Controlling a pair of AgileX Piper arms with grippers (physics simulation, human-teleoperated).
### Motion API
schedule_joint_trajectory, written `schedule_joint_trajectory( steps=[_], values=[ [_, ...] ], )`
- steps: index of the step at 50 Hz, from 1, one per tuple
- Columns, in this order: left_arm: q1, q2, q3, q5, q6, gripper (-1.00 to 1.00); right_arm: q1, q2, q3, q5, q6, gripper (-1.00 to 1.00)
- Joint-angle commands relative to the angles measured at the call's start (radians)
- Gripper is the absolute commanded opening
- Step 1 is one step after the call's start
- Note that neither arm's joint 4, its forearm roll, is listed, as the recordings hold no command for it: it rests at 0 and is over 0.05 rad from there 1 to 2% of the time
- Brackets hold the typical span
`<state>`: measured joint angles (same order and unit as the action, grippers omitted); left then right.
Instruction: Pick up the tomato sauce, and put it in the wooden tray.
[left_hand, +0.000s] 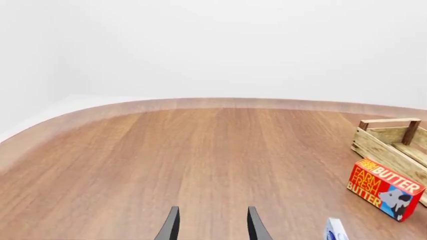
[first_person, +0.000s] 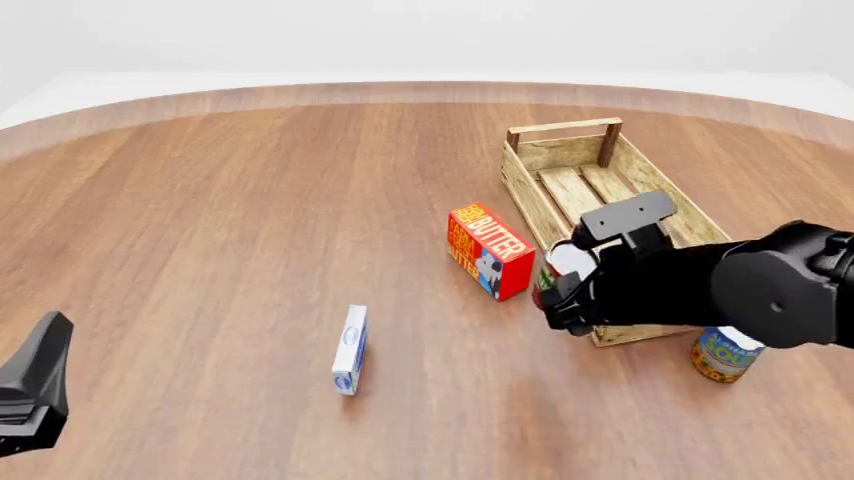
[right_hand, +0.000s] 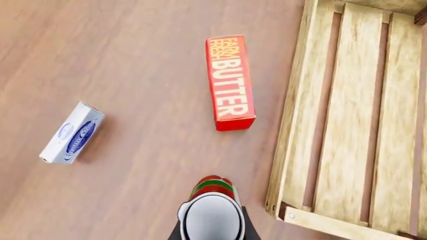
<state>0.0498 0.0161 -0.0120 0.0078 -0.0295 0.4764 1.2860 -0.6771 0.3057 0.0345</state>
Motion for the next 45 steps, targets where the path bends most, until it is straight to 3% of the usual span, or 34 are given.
schedule_joint_trajectory(
  steps=[1,7,21,31,45],
  values=[
    [0.002,0.006,0.001,-0.004,-0.004,1.00,-0.026,-0.059,-0.090,0.096,0.014,-1.00],
    [0.003,0.004,0.001,-0.002,-0.005,1.00,-0.074,-0.058,-0.148,0.149,-0.024,-1.00],
    [0.003,0.006,0.001,-0.002,-0.008,1.00,-0.139,-0.025,-0.275,0.247,-0.035,-1.00],
    [0.005,0.009,0.003,-0.006,-0.010,1.00,-0.244,0.035,-0.390,0.316,-0.054,-1.00],
    [0.006,0.017,0.005,-0.014,-0.013,1.00,-0.273,0.150,-0.518,0.352,-0.023,-1.00]
  ],
)
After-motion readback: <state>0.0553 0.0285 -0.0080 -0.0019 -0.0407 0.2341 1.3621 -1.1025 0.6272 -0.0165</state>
